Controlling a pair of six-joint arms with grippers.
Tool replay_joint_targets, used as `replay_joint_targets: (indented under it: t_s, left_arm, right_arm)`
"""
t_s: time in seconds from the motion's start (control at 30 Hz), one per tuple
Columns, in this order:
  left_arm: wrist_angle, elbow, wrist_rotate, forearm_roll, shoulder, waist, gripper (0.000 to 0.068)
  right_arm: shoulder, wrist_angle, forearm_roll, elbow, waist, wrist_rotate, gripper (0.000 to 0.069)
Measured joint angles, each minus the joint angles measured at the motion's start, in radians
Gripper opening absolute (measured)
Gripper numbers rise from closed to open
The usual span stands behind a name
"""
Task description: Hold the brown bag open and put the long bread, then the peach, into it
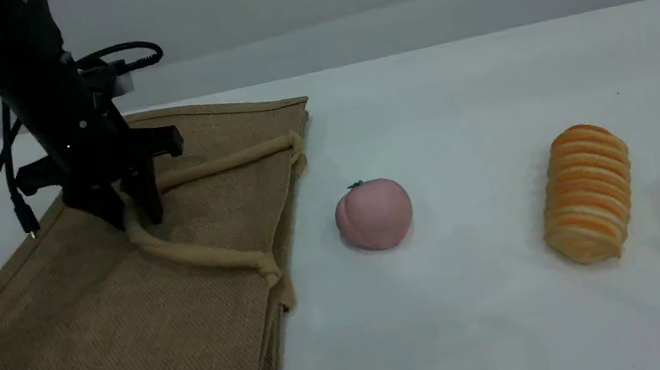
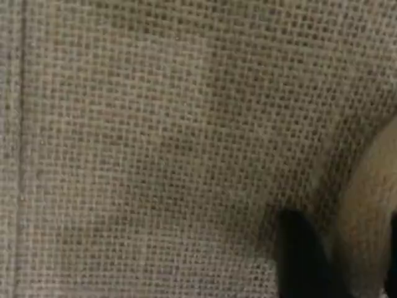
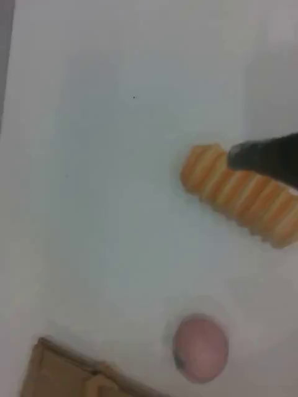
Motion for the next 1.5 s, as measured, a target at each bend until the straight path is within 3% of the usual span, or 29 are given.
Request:
replay_joint_targets:
  t_s: [0.17,0.27,0.77,1.33,1.5]
  left_arm:
    - [-0.004,0.0,0.002,-0.016,0.0,0.0,0.0087]
    - [0.018,-0.02,0.008,-0.016,-0.001,0.0,0.0085]
    - [0.322,-0.225,0.161,-0.019,-0.193,0.0,0.0085]
    - [0.476,-0.23,0.201,-0.019,-0.376,0.0,0.0085]
    - [0.477,-0.23,0.238,-0.055,-0.435,0.0,0.0085]
  right_arm:
    - [0.0,0.0,0.001,0.0,0.0,0.0,0.0523]
    - [0.0,0.0,0.002,0.0,0.0,0.0,0.0523]
    - [0.0,0.007,0.064,0.0,0.0,-0.012,0.0523]
    - [0.189,0.005,0.108,0.0,0.001,-0.054,0.0523]
    - [0.254,0.002,0.129,0.0,0.001,-0.077,0.0523]
